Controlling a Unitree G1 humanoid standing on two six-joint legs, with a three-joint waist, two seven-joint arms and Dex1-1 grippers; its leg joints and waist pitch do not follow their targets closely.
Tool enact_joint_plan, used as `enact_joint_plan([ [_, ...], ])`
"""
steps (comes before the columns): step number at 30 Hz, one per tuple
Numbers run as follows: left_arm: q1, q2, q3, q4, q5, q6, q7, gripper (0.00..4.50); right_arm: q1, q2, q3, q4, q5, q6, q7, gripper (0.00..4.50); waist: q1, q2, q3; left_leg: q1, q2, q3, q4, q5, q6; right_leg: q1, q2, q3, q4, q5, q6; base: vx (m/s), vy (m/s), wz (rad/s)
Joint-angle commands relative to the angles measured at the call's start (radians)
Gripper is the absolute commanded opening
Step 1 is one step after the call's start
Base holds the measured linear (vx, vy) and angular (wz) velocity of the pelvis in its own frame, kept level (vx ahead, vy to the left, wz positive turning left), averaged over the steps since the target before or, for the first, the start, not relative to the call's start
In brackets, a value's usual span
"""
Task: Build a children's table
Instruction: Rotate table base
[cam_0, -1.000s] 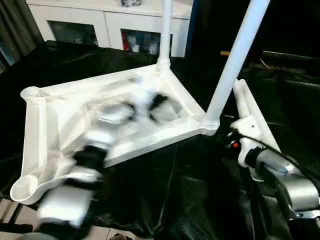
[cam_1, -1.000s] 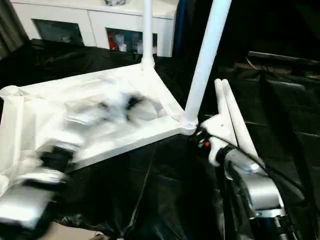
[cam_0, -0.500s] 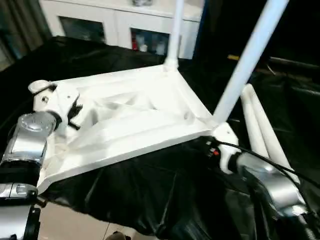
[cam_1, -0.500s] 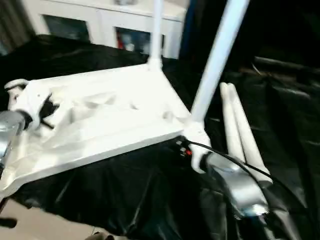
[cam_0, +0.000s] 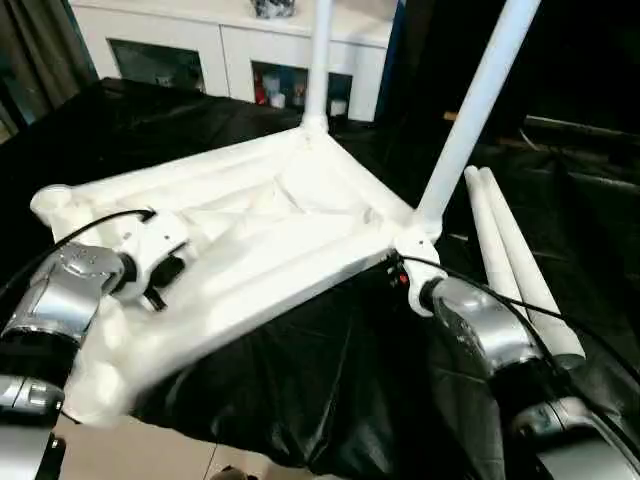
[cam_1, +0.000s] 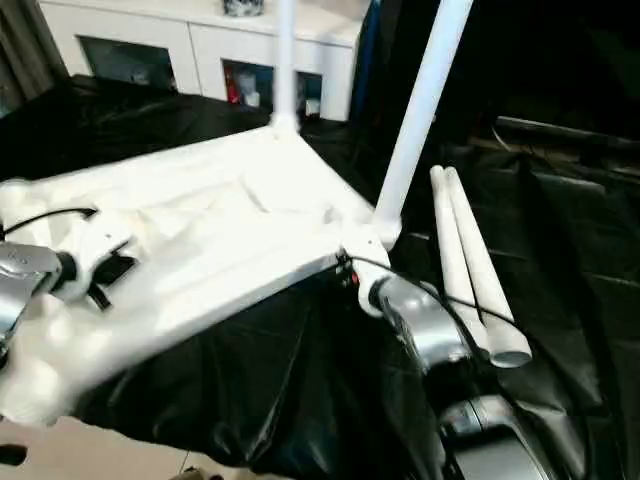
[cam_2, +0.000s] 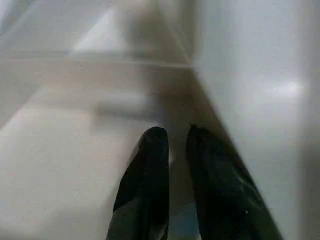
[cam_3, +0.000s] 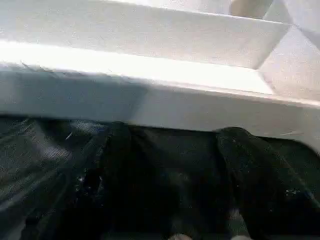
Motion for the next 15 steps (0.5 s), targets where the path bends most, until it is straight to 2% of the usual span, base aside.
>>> enact_joint_plan([
  [1, 0.033, -0.028, -0.081, -0.101, -0.078, 0.048, -0.117, 0.84, -0.035, 0.014, -0.009, 0.072, -0.018, -0.029, -0.031, 3.22, 0.004, 0.014, -0.070, 0.019, 0.039, -0.017, -0.078, -0.229, -0.044, 0.036, -0.047, 0.043, -0.049, -0.195, -0.249, 0.000, 0.000, 0.00],
  [3, 0.043, -0.057, -0.114, -0.177, -0.125, 0.084, -0.161, 0.84, -0.062, 0.027, -0.010, 0.117, -0.022, -0.052, -0.042, 3.22, 0.004, 0.016, -0.068, 0.019, 0.036, -0.015, -0.078, -0.228, -0.042, 0.036, -0.042, 0.042, -0.049, -0.192, -0.254, 0.000, 0.000, 0.00],
  [4, 0.043, -0.078, -0.123, -0.189, -0.133, 0.090, -0.160, 0.84, -0.067, 0.031, -0.009, 0.123, -0.023, -0.056, -0.043, 3.22, 0.003, 0.013, -0.068, 0.019, 0.035, -0.014, -0.078, -0.230, -0.040, 0.038, -0.040, 0.043, -0.051, -0.192, -0.254, 0.000, 0.000, 0.00],
  [5, 0.037, -0.113, -0.134, -0.192, -0.138, 0.095, -0.152, 0.84, -0.069, 0.036, -0.009, 0.123, -0.022, -0.057, -0.041, 3.22, 0.003, 0.013, -0.069, 0.021, 0.036, -0.012, -0.077, -0.231, -0.039, 0.037, -0.040, 0.044, -0.051, -0.189, -0.255, 0.000, 0.000, 0.00],
  [8, 0.012, -0.190, -0.153, -0.163, -0.118, 0.090, -0.125, 0.84, -0.069, 0.046, -0.009, 0.126, -0.022, -0.064, -0.036, 3.22, 0.006, 0.012, -0.069, 0.016, 0.034, -0.013, -0.076, -0.226, -0.032, 0.044, -0.040, 0.044, -0.054, -0.199, -0.241, 0.000, 0.000, 0.00],
  [9, 0.012, -0.190, -0.153, -0.163, -0.118, 0.090, -0.125, 0.84, -0.069, 0.046, -0.009, 0.126, -0.022, -0.064, -0.036, 3.22, 0.004, 0.008, -0.069, 0.016, 0.033, -0.014, -0.076, -0.237, -0.031, 0.044, -0.041, 0.043, -0.058, -0.220, -0.233, 0.000, 0.000, 0.00],
  [11, -0.019, -0.252, -0.151, -0.116, -0.094, 0.074, -0.092, 0.84, -0.073, 0.053, -0.009, 0.147, -0.024, -0.085, -0.031, 3.22, 0.003, 0.008, -0.070, 0.016, 0.032, -0.014, -0.074, -0.242, -0.031, 0.045, -0.041, 0.043, -0.061, -0.243, -0.226, 0.000, 0.000, 0.00],
  [12, -0.058, -0.319, -0.140, -0.045, -0.067, 0.043, -0.035, 0.84, -0.074, 0.057, -0.008, 0.161, -0.027, -0.101, -0.028, 3.22, -0.002, 0.012, -0.069, 0.013, 0.031, -0.013, -0.075, -0.245, -0.028, 0.043, -0.038, 0.044, -0.063, -0.246, -0.223, 0.000, 0.000, 0.00],
  [13, -0.058, -0.319, -0.140, -0.045, -0.067, 0.043, -0.035, 0.84, -0.074, 0.057, -0.008, 0.161, -0.027, -0.101, -0.028, 3.22, -0.001, 0.006, -0.070, 0.015, 0.030, -0.015, -0.073, -0.253, -0.029, 0.045, -0.038, 0.042, -0.068, -0.267, -0.213, 0.000, 0.000, 0.00],
  [14, -0.096, -0.363, -0.125, 0.035, -0.040, -0.012, 0.047, 0.84, -0.079, 0.058, -0.008, 0.177, -0.029, -0.119, -0.032, 3.22, -0.001, 0.011, -0.071, 0.014, 0.031, -0.016, -0.073, -0.255, -0.025, 0.044, -0.040, 0.042, -0.067, -0.270, -0.214, 0.000, 0.000, 0.00],
  [15, -0.107, -0.370, -0.120, 0.058, -0.034, -0.027, 0.069, 0.84, -0.079, 0.056, -0.010, 0.175, -0.029, -0.119, -0.034, 3.22, -0.004, 0.007, -0.070, 0.011, 0.027, -0.015, -0.072, -0.255, -0.021, 0.044, -0.037, 0.041, -0.072, -0.278, -0.209, 0.000, 0.000, 0.00],
])
